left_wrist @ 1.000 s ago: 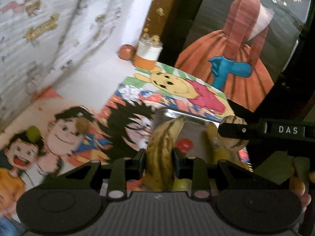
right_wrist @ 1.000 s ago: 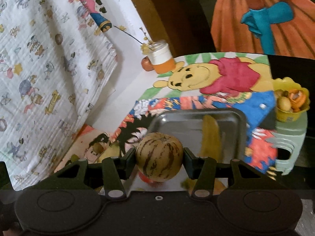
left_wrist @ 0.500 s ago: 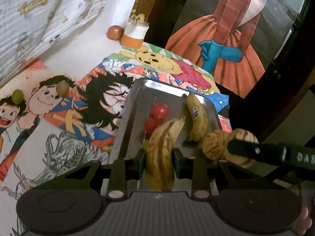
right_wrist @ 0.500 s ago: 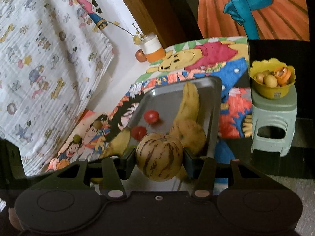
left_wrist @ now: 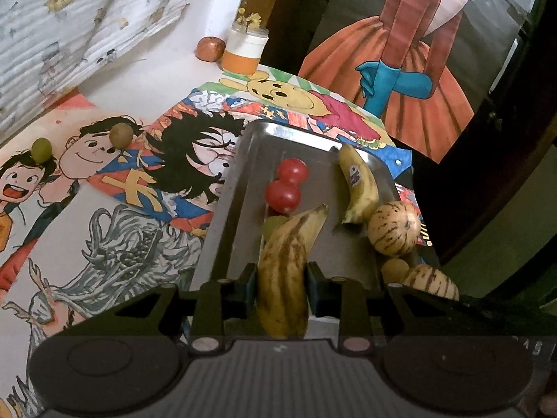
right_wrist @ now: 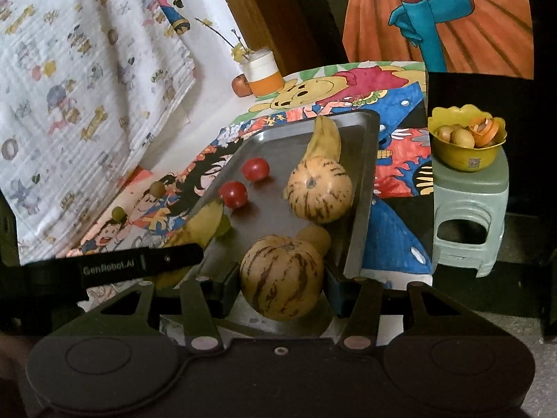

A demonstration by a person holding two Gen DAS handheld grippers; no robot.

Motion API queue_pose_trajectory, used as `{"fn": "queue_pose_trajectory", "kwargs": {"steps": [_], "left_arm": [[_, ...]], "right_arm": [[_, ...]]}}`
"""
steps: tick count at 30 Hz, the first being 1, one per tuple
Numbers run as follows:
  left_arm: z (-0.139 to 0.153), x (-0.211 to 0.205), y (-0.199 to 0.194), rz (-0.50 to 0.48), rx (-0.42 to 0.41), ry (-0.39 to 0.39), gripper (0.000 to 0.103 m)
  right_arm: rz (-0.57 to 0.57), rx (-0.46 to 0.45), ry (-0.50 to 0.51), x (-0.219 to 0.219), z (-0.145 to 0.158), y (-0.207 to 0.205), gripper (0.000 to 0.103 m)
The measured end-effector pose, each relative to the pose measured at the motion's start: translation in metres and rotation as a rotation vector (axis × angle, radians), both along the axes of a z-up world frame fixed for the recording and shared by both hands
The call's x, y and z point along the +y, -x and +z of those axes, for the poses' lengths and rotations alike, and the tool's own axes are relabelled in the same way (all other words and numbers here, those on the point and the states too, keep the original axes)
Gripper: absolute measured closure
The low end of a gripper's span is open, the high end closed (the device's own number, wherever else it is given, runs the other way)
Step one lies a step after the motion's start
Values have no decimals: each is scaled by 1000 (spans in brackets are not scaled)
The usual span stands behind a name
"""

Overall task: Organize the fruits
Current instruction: 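Carry the squash in the right gripper while the left carries the banana to the tray, then set the squash on the tray with the right gripper while the left sets the banana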

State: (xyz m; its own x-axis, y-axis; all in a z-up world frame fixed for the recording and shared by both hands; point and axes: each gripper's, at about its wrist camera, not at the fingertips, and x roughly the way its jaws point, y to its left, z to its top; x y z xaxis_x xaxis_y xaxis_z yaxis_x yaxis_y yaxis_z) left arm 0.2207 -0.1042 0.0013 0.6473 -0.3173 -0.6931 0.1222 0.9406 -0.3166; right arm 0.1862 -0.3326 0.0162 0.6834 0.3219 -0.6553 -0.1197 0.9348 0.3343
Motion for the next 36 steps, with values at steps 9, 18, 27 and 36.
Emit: {"fn": "queue_pose_trajectory", "kwargs": {"steps": [9, 18, 27, 36], "left_arm": [[-6, -1, -3, -1, 3, 2, 71], [-11, 0, -4, 5, 16, 2, 70], [-10, 0, -4, 3, 28, 19, 70], [-7, 3, -1, 4, 27, 34, 68]], "right_arm": [[11, -37, 75, 14, -7, 5, 50], [14, -65, 118, 20, -10, 7, 50], [-6, -72, 106, 19, -11, 10, 50], [-19, -78, 102, 19, -10, 16, 49]]}}
